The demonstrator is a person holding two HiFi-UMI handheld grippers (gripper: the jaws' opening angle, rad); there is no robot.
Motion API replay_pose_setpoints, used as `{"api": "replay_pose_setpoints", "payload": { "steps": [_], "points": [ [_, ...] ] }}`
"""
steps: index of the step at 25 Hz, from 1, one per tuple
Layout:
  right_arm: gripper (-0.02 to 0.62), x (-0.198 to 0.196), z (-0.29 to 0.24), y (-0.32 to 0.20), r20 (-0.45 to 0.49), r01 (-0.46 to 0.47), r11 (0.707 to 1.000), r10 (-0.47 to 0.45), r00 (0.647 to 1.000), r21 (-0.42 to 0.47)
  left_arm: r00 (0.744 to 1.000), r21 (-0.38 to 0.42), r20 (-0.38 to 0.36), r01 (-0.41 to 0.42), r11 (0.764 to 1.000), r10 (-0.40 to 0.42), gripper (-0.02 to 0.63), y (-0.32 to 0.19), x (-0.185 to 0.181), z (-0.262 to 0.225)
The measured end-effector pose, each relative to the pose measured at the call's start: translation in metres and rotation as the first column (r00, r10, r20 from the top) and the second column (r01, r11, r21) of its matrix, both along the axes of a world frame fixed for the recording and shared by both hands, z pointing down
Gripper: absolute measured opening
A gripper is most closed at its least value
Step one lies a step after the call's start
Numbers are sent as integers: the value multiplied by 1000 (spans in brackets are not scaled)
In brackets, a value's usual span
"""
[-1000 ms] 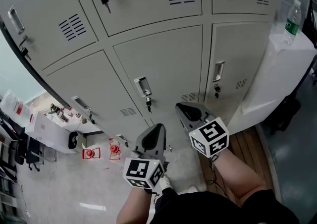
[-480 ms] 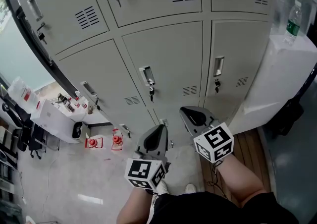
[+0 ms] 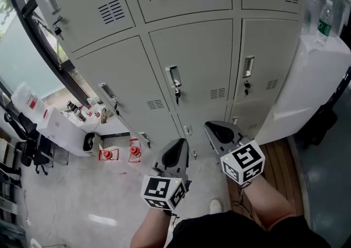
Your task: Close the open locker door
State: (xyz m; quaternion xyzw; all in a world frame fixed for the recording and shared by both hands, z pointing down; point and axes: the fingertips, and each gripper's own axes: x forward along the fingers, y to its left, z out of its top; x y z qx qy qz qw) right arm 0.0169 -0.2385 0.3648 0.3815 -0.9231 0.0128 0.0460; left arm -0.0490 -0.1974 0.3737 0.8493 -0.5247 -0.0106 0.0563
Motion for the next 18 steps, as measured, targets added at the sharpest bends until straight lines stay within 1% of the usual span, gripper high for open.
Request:
{"api": "replay_pose_setpoints", "payload": {
  "steps": [11,18],
  "points": [
    [52,-35,0,69,5,-62,998,62,998,-4,997,4,2,-82,997,82,21,55,-32,-2],
    [52,-46,3,109,2,-105,994,105,994,-6,992,5,-13,-126,992,126,21,89,-45,1]
  ]
}}
